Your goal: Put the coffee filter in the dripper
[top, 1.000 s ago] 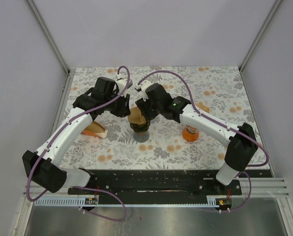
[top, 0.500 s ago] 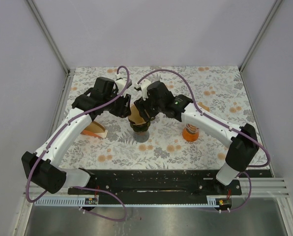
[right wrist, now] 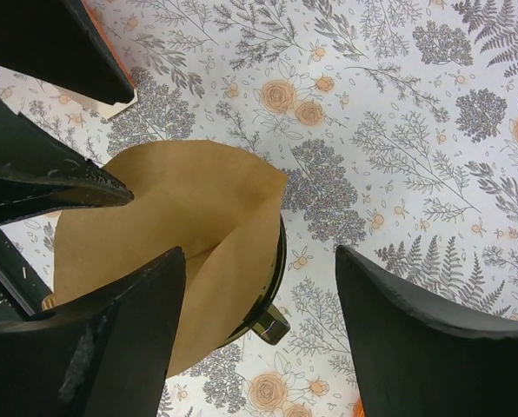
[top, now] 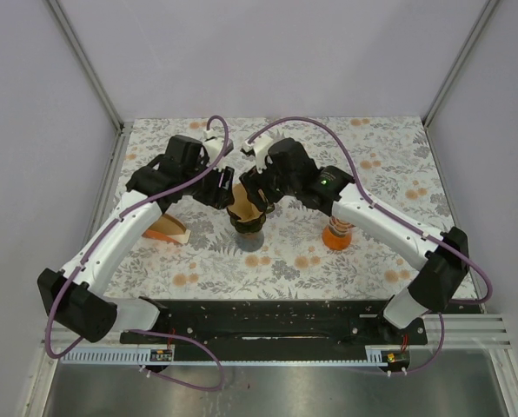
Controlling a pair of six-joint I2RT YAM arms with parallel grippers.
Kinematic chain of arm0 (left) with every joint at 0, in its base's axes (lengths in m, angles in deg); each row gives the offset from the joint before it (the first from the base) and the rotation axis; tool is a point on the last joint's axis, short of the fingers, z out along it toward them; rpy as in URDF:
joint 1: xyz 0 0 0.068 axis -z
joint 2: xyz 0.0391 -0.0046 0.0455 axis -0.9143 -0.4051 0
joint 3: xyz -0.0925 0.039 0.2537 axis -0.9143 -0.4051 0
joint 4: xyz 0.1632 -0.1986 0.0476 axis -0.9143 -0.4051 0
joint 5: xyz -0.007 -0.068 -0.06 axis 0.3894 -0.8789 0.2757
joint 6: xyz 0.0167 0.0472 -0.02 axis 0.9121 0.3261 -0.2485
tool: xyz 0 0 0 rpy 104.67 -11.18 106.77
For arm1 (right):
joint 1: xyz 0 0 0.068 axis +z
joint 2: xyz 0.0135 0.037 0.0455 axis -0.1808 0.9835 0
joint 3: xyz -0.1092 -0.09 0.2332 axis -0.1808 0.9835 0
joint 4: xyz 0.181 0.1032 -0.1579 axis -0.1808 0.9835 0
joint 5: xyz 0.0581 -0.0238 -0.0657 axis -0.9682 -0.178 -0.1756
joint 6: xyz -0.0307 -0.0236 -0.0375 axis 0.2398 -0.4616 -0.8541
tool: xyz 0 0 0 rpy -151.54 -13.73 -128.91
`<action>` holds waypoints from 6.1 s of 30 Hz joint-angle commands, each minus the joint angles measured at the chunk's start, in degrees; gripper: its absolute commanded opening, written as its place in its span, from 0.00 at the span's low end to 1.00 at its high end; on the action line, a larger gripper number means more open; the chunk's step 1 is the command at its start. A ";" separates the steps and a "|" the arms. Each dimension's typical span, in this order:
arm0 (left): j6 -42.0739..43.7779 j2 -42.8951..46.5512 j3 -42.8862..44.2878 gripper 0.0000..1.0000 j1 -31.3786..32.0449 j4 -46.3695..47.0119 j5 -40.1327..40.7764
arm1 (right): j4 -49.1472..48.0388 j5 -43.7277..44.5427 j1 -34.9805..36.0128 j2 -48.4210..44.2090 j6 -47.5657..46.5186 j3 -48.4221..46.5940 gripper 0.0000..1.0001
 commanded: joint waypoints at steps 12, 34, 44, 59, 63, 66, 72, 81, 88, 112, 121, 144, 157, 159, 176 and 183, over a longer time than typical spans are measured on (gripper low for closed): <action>0.64 2.54 5.51 0.68 0.13 1.28 -0.57 | 0.58 0.40 -0.31 -4.41 -2.12 -4.93 0.81; -18.25 6.66 -3.89 0.66 -10.33 8.66 -10.06 | 12.71 -8.56 1.18 10.52 2.19 -13.98 0.00; -24.85 8.43 -11.63 0.68 -11.91 13.50 -14.37 | 18.68 0.31 3.56 18.61 5.35 -19.08 0.00; -25.64 4.12 -12.60 0.60 -12.09 15.61 -16.83 | 20.53 4.88 6.19 23.80 5.80 -21.89 0.00; -25.82 3.50 -12.86 0.58 -12.09 15.70 -17.27 | 20.97 5.15 6.55 24.95 5.62 -21.89 0.00; -25.64 3.24 -12.86 0.55 -12.09 15.70 -16.74 | 20.89 4.80 6.55 25.30 5.71 -21.45 0.00; -25.11 2.89 -13.21 0.47 -12.09 15.61 -16.13 | 20.53 4.36 6.55 25.30 5.18 -20.75 0.00; -23.45 1.48 -13.30 0.29 -12.00 15.26 -15.78 | 20.01 3.48 6.55 23.89 4.04 -21.28 0.00; -22.21 1.92 -11.81 0.10 -11.13 14.12 -15.43 | 19.92 2.60 6.55 23.54 3.42 -22.51 0.00; -19.66 3.86 -9.43 0.00 -9.89 9.81 -11.82 | 13.77 -6.27 6.55 12.73 -4.66 -21.45 0.27; -21.51 1.22 -10.40 0.00 -10.33 9.81 -14.19 | 15.08 -6.63 6.55 13.34 -4.84 -21.10 0.34; -19.75 2.27 -5.92 0.00 -10.77 7.79 -15.51 | 17.37 -7.24 6.55 7.03 -12.74 -21.72 0.50; -19.84 1.75 -4.95 0.00 -10.42 7.35 -15.42 | 11.31 -7.00 14.63 1.56 -34.36 -8.27 0.78; -19.84 1.83 -4.95 0.00 -10.42 7.44 -15.25 | 11.13 -2.96 15.25 3.32 -35.42 -8.88 0.79; -19.84 1.75 -5.04 0.00 -10.33 7.44 -15.34 | 13.77 7.34 16.30 16.33 -36.74 -17.06 0.40; -19.84 2.01 -4.95 0.00 -10.33 7.44 -15.34 | 13.94 7.08 16.48 16.33 -37.27 -16.45 0.12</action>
